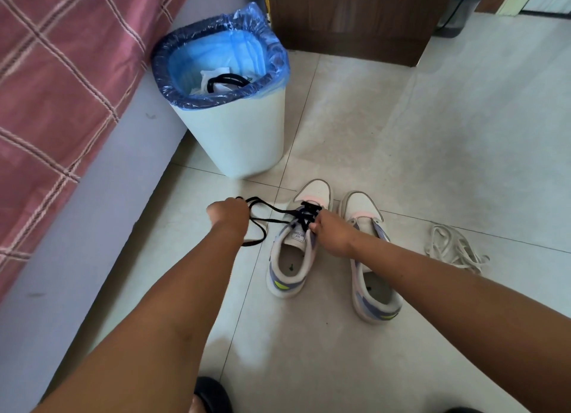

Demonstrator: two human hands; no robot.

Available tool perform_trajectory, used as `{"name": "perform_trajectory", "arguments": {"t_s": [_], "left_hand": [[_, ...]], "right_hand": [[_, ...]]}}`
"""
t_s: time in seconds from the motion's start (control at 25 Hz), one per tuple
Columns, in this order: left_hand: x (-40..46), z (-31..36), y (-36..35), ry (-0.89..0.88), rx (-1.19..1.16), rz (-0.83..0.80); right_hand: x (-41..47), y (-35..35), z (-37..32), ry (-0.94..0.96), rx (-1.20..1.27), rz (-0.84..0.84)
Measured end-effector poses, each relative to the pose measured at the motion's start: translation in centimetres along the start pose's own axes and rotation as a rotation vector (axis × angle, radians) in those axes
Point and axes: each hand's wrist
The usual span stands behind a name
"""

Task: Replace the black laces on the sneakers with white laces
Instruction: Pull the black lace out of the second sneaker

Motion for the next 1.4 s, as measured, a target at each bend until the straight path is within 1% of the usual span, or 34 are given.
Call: {"name": "perform_trajectory", "arguments": {"t_s": [0.08, 0.16, 0.24, 0.32, 0.4, 0.44, 0.48, 0.52, 0.6, 0.64, 0.68, 0.72, 0.84, 0.92, 0.96, 1.08, 1.12, 1.16, 1.24, 1.28, 1.32, 1.4], "left_hand": [[-0.2, -1.8, -0.8, 0.067, 0.034, -0.048], [-0.6, -2.9, -1.6, 0.08, 0.046, -0.055], [-1.1, -3.2, -1.7, 0.052, 0.043, -0.035], [-1.0, -3.0, -1.6, 0.051, -0.023, 0.012], [-0.9, -2.3, -0.8, 0.091, -0.188, 0.064], [-0.9, -1.8, -0.4, 0.132, -0.331, 0.099], [-1.0, -1.2, 0.0, 0.189, -0.525, 0.106], [-1.3, -0.4, 0.5, 0.246, -0.738, 0.041], [-2.2, 1.2, 1.2, 0.302, -1.099, -0.244], [-2.7, 1.9, 1.6, 0.315, -1.193, -0.382], [-3.0, 2.5, 1.9, 0.317, -1.236, -0.458], [-3.0, 3.0, 2.2, 0.3, -1.246, -0.471], [-2.3, 3.8, 2.8, 0.176, -1.252, -0.414], [-1.9, 4.0, 3.0, 0.114, -1.276, -0.394], [-1.8, 4.0, 2.9, 0.1, -1.239, -0.339], [-1.2, 3.1, 2.1, 0.142, -1.005, -0.068], [-1.1, 2.8, 2.0, 0.156, -0.97, -0.04], [-1.2, 2.5, 2.1, 0.148, -0.99, -0.063], [-2.5, 2.5, 2.8, 0.082, -1.063, -0.205], [-3.5, 2.8, 3.2, 0.016, -1.03, -0.242], [-4.5, 3.2, 3.3, -0.081, -0.927, -0.215], [-6.1, 4.1, 2.6, -0.274, -0.551, -0.045]], "right_hand": [[-0.1, 0.0, 0.1, 0.013, -0.016, -0.004], [-0.1, 0.0, 0.1, 0.024, -0.023, -0.014], [0.0, 0.0, 0.1, 0.024, -0.013, -0.02], [0.0, 0.1, 0.1, 0.032, -0.021, -0.029], [-0.2, 0.0, 0.0, 0.052, -0.044, -0.02], [-0.3, 0.0, 0.0, 0.051, -0.045, 0.002], [-0.5, -0.1, 0.0, 0.04, -0.026, 0.028], [-0.7, -0.1, 0.1, 0.033, -0.013, 0.035], [-0.8, -0.1, 0.1, 0.029, -0.011, 0.026], [-0.8, -0.2, 0.0, 0.024, -0.009, 0.021], [-0.8, -0.1, 0.0, 0.023, -0.005, 0.024], [-0.8, -0.2, 0.0, 0.025, 0.012, 0.03], [-0.7, -0.1, 0.2, 0.008, 0.083, 0.052], [-0.6, -0.1, 0.2, 0.023, 0.054, 0.04], [-0.5, -0.1, 0.2, 0.028, 0.026, 0.03], [-0.2, -0.2, 0.2, 0.032, -0.049, 0.027], [-0.3, -0.2, 0.2, 0.04, -0.063, 0.019], [-0.2, -0.3, 0.2, 0.044, -0.063, 0.015], [-0.1, -0.6, 0.4, 0.034, -0.002, 0.042], [0.0, -0.8, 0.5, 0.029, 0.042, 0.059], [0.1, -1.0, 0.6, 0.028, 0.072, 0.076], [0.2, -1.4, 0.6, 0.049, 0.062, 0.11]]}}
Point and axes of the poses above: each hand's wrist, its own x-axis towards the middle knuckle, its own y-axis out of the back of the hand, z = x × y, and after that the axes turned 11 degrees about z, right-handed
